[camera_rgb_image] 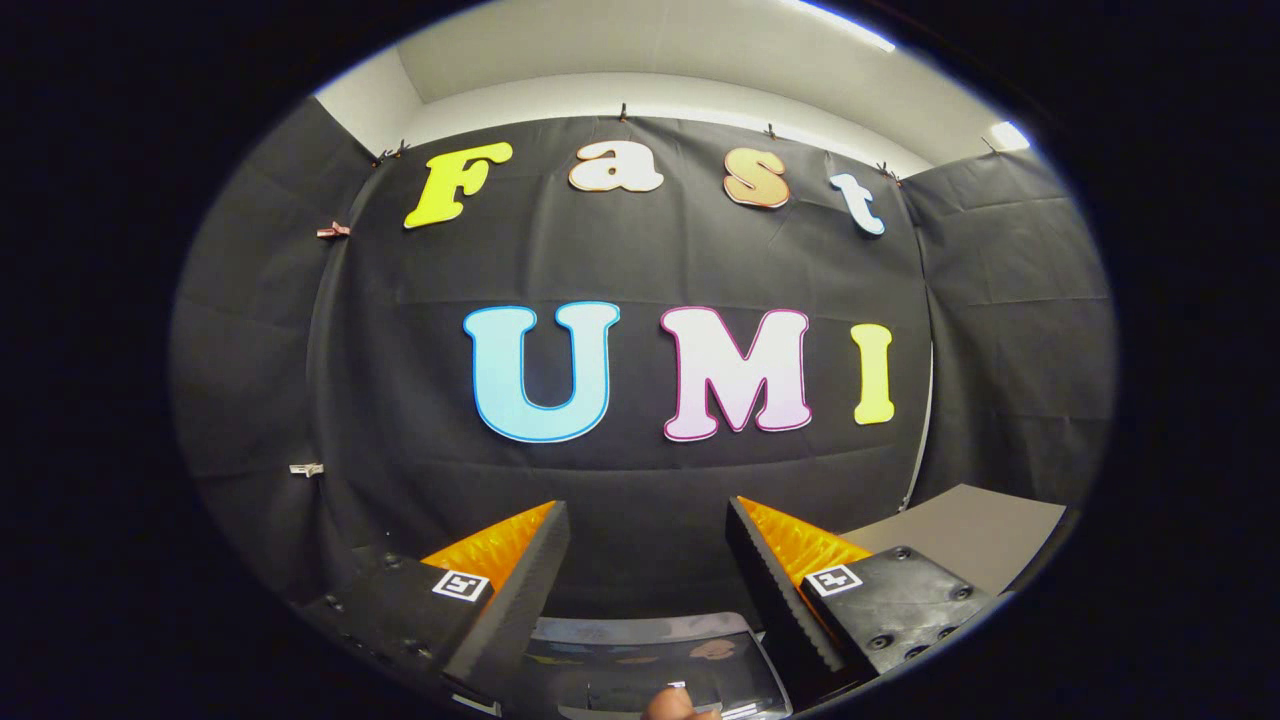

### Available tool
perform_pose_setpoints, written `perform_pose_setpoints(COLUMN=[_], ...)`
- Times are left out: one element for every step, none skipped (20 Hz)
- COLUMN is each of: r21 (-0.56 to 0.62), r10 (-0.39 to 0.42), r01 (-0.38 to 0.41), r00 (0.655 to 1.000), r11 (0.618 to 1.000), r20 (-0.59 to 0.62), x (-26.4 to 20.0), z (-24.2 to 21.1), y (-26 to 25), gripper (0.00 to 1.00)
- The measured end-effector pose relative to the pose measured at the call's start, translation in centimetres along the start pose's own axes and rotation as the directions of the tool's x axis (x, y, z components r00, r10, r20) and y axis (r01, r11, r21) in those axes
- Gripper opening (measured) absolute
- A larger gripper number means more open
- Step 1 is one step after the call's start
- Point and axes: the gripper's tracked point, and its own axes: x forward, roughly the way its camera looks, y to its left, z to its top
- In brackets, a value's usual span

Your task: Put the clothes into the washing machine and then close the washing machine lid.

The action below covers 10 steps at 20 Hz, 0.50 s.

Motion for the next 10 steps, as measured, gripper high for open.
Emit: perform_pose_setpoints(r21=[0.0,-0.003,-0.008,-0.009,-0.007,-0.002,0.003,0.006,0.006,0.003], r10=[0.004,0.006,0.003,0.002,0.002,0.002,0.001,0.004,0.009,0.012], r01=[-0.004,-0.006,-0.003,-0.002,-0.002,-0.002,-0.001,-0.004,-0.009,-0.012], r00=[1.0,1.0,1.0,1.0,1.0,1.0,1.0,1.0,1.0,1.0], r11=[1.0,1.0,1.0,1.0,1.0,1.0,1.0,1.0,1.0,1.0], r20=[0.001,0.003,0.005,0.005,0.004,0.001,0.0,0.001,0.005,0.007], x=[0.01,0.08,0.08,0.13,0.09,0.06,-0.06,-0.22,-0.32,-0.43], z=[-0.02,0.02,0.02,-0.03,-0.09,-0.08,-0.1,0.1,0.27,0.37], y=[0.12,0.23,0.07,0.0,0.04,0.03,-0.04,0.1,0.16,0.16], gripper=[0.99,0.99,0.99,0.99,0.99,0.99,0.99,0.99,0.99,0.99])
